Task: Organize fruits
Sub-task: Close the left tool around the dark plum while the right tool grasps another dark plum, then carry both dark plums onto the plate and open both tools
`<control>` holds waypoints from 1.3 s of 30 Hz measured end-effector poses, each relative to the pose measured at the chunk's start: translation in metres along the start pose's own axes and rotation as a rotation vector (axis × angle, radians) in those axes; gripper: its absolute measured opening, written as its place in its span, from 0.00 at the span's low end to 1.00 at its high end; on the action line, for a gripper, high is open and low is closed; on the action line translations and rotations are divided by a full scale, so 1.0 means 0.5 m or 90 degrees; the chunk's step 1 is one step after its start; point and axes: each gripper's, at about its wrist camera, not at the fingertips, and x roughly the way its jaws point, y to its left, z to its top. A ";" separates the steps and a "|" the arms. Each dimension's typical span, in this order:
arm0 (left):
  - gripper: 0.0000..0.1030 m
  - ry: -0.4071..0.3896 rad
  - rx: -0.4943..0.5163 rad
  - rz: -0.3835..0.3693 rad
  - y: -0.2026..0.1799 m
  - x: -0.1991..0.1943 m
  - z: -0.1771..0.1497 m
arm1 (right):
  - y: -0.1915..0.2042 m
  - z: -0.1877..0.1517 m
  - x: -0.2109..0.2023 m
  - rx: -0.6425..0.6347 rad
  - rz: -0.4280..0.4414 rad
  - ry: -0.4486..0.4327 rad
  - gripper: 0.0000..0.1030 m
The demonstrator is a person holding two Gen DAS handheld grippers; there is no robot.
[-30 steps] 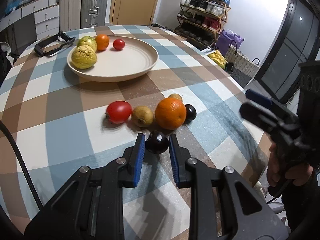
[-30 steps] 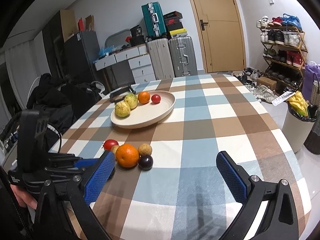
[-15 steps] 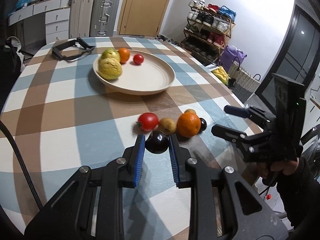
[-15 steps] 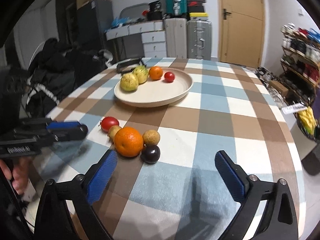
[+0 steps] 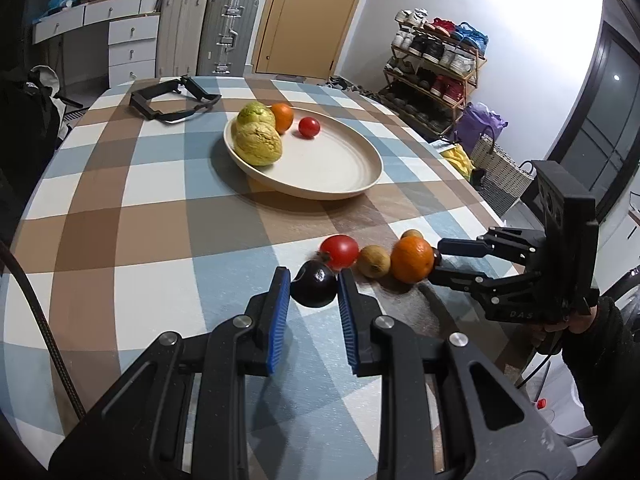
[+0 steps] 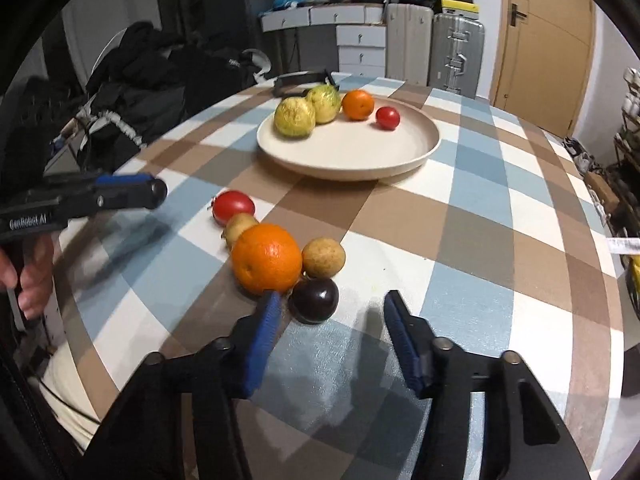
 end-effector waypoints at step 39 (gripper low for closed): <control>0.21 -0.031 0.020 0.009 -0.053 0.061 0.130 | -0.079 -0.005 -0.080 0.158 0.072 -0.131 0.21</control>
